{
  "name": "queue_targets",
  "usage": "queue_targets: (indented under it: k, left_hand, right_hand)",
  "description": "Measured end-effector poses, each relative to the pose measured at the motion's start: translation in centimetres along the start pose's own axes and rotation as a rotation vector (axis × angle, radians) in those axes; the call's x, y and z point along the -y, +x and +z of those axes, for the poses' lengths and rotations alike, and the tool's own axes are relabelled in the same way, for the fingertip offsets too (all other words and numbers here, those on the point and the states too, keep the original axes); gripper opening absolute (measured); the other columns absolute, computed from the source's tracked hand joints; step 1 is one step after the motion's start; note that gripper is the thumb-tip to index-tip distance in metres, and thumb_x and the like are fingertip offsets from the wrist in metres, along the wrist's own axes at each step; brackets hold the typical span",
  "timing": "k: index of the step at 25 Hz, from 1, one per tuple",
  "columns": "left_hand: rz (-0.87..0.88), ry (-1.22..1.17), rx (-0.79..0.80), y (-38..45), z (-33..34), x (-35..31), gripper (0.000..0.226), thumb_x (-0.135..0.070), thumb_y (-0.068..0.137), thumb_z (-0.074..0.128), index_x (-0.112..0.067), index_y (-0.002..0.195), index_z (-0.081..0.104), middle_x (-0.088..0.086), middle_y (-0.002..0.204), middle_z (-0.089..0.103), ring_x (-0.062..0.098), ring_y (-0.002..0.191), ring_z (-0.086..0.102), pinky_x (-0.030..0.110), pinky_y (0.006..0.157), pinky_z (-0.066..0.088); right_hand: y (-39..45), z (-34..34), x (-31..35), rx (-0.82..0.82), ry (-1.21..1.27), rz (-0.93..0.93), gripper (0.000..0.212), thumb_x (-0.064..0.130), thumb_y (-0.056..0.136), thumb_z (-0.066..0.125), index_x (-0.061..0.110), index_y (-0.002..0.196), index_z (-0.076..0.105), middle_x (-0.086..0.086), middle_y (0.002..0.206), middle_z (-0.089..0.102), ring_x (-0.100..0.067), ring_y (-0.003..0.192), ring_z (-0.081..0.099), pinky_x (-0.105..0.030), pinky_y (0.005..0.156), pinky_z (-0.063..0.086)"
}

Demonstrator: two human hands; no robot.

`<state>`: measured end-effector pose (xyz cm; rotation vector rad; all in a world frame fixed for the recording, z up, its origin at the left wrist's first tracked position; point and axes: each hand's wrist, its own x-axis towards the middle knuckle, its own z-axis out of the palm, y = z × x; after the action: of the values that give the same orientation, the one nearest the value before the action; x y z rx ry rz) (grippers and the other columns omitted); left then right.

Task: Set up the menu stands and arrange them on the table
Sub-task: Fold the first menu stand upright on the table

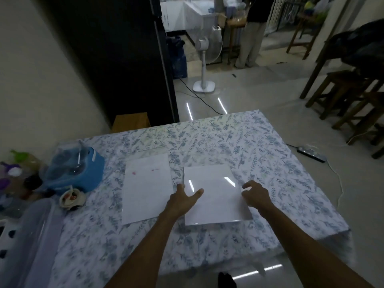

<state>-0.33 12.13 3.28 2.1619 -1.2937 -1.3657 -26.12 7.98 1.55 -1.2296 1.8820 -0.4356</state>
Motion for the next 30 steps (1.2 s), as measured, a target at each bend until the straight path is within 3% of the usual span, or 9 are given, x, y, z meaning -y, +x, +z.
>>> queue_targets:
  k: [3,6,9,12,15,18,21,27,30]
  left_hand:
    - [0.03,-0.034,-0.006,-4.0,-0.7,0.6,0.113,-0.088,0.063,0.055,-0.022,0.15,0.026,0.011,0.156,0.04,0.031,0.136,0.046,0.043,0.111,0.041]
    - [0.095,-0.032,0.006,-6.3,-1.9,0.0,0.113,-0.091,0.064,0.049,-0.026,0.153,0.022,0.011,0.159,0.034,0.03,0.139,0.043,0.041,0.113,0.038]
    - [0.131,-0.06,0.057,-7.2,-3.5,-2.2,0.105,-0.087,0.072,0.048,-0.027,0.154,0.019,0.008,0.158,0.034,0.028,0.133,0.047,0.041,0.106,0.047]
    - [0.135,-0.129,0.029,-7.1,-5.3,-5.1,0.099,-0.083,0.077,0.047,-0.02,0.151,0.029,0.006,0.143,0.048,0.021,0.105,0.061,0.037,0.092,0.057]
    - [0.155,-0.144,-0.014,-5.3,-7.5,-8.1,0.093,-0.083,0.082,0.036,-0.015,0.144,0.042,0.002,0.118,0.057,0.025,0.101,0.065,0.041,0.092,0.057]
    - [0.14,-0.123,-0.073,-2.3,-9.3,-10.8,0.099,-0.088,0.079,0.023,-0.016,0.141,0.052,0.008,0.131,0.062,0.027,0.112,0.061,0.041,0.099,0.051]
    - [0.09,-0.134,-0.178,1.1,-10.1,-13.1,0.091,-0.08,0.088,0.02,-0.013,0.136,0.059,0.013,0.135,0.061,0.029,0.113,0.058,0.038,0.099,0.046]
    - [-0.033,-0.134,-0.321,7.7,-11.4,-16.2,0.114,-0.091,0.069,0.009,-0.011,0.133,0.06,0.017,0.127,0.065,0.034,0.107,0.062,0.048,0.101,0.049]
    - [-0.058,-0.121,-0.357,9.7,-11.5,-17.0,0.115,-0.091,0.069,0.007,-0.012,0.135,0.058,0.018,0.131,0.063,0.036,0.11,0.061,0.051,0.102,0.048]
  right_hand:
    - [-3.5,-1.9,-0.1,0.034,0.108,0.006,0.027,0.0,0.083,0.057,0.019,0.094,0.072,-0.013,0.113,0.066,-0.028,0.088,0.07,-0.041,0.079,0.062]
    - [-6.0,-3.9,0.2,0.156,0.24,0.03,0.032,-0.004,0.089,0.055,0.012,0.108,0.076,-0.014,0.118,0.066,-0.023,0.09,0.065,-0.029,0.064,0.057]
    - [-6.7,-5.3,0.8,0.155,0.328,0.009,0.024,0.002,0.093,0.06,0.013,0.101,0.08,-0.01,0.114,0.07,-0.023,0.094,0.066,-0.031,0.073,0.058]
    - [-6.0,-6.6,2.8,0.164,0.345,-0.056,0.015,0.009,0.09,0.069,0.015,0.098,0.08,-0.012,0.106,0.075,-0.028,0.096,0.069,-0.041,0.086,0.057]
    - [-3.6,-7.7,5.6,0.124,0.327,-0.153,0.013,0.021,0.084,0.078,0.016,0.096,0.079,-0.014,0.101,0.076,-0.026,0.091,0.07,-0.038,0.079,0.058]
    - [-0.2,-8.2,9.1,0.058,0.244,-0.268,0.009,0.027,0.082,0.079,0.019,0.086,0.078,-0.008,0.093,0.075,-0.028,0.089,0.069,-0.041,0.074,0.059]
    - [3.5,-8.2,11.7,0.036,0.121,-0.383,0.011,0.028,0.084,0.076,0.019,0.088,0.079,-0.007,0.083,0.075,-0.028,0.078,0.069,-0.033,0.061,0.052]
    - [9.9,-8.3,14.3,0.037,-0.14,-0.443,0.016,0.038,0.085,0.074,0.034,0.071,0.068,0.005,0.067,0.071,-0.024,0.069,0.071,-0.041,0.064,0.057]
    - [11.4,-8.1,15.0,0.028,-0.224,-0.473,0.012,0.04,0.086,0.072,0.031,0.078,0.07,0.015,0.066,0.065,-0.013,0.068,0.068,-0.038,0.065,0.057]
